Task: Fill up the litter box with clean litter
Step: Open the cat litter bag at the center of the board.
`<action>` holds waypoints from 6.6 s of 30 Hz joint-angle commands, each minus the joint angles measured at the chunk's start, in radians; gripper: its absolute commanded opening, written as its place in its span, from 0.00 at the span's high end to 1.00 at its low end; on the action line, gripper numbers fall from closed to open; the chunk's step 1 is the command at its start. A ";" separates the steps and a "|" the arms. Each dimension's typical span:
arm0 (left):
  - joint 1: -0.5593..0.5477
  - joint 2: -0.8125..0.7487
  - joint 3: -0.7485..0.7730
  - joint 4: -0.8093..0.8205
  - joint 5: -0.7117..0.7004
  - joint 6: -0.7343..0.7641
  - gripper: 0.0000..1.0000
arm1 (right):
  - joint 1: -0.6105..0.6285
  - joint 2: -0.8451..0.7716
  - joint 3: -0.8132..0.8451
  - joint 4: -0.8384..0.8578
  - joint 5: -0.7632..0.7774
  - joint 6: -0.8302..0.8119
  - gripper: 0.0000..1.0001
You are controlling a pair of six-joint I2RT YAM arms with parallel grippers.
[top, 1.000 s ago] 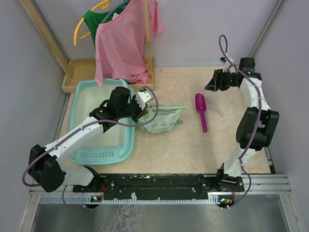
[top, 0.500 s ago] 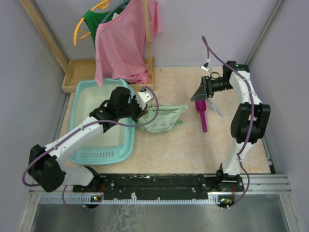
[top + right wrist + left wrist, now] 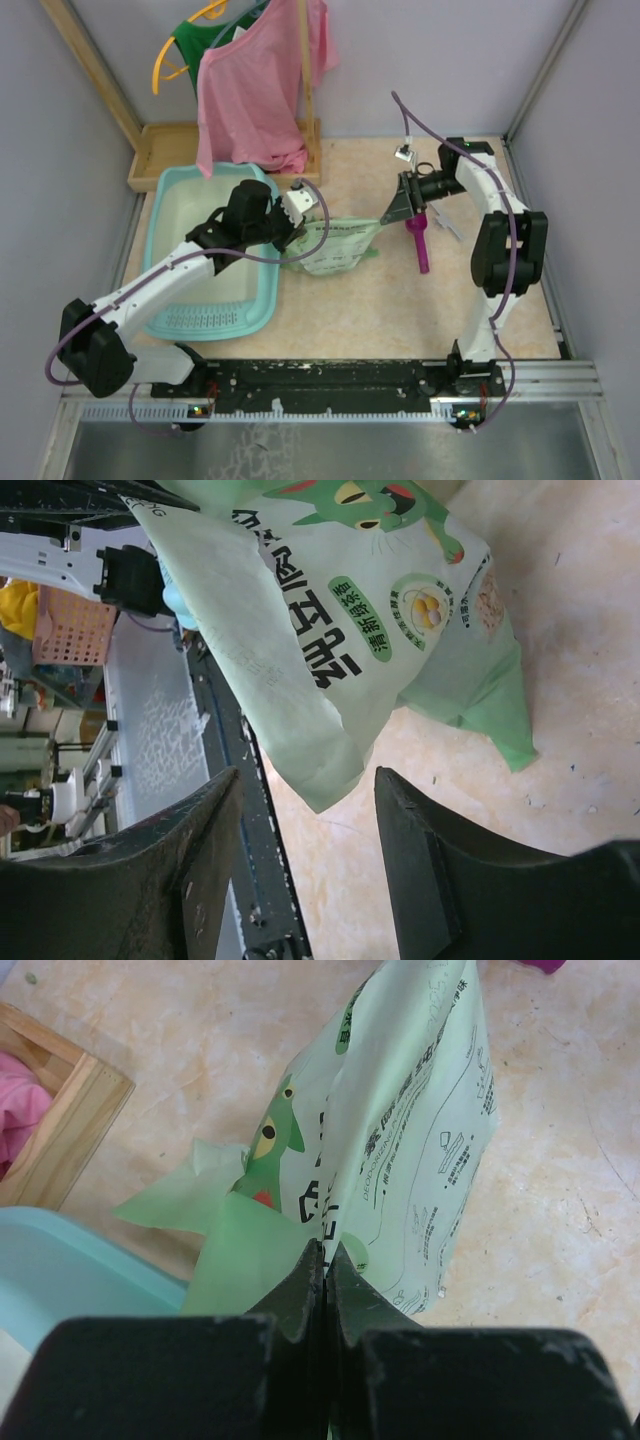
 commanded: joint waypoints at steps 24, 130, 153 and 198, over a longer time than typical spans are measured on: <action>-0.020 -0.103 0.042 0.213 -0.123 -0.086 0.23 | 0.037 -0.260 -0.141 0.238 0.008 -0.011 1.00; 0.439 0.092 0.113 -0.090 0.833 -0.424 0.11 | 0.057 -0.614 -0.430 0.427 0.258 -0.089 0.40; 0.094 -0.159 0.125 0.074 -0.078 -0.099 1.00 | 0.057 -0.634 -0.425 0.665 0.596 0.119 0.44; -0.314 -0.338 -0.350 0.831 -0.577 0.318 1.00 | 0.214 -0.272 0.092 0.257 0.244 -0.127 0.44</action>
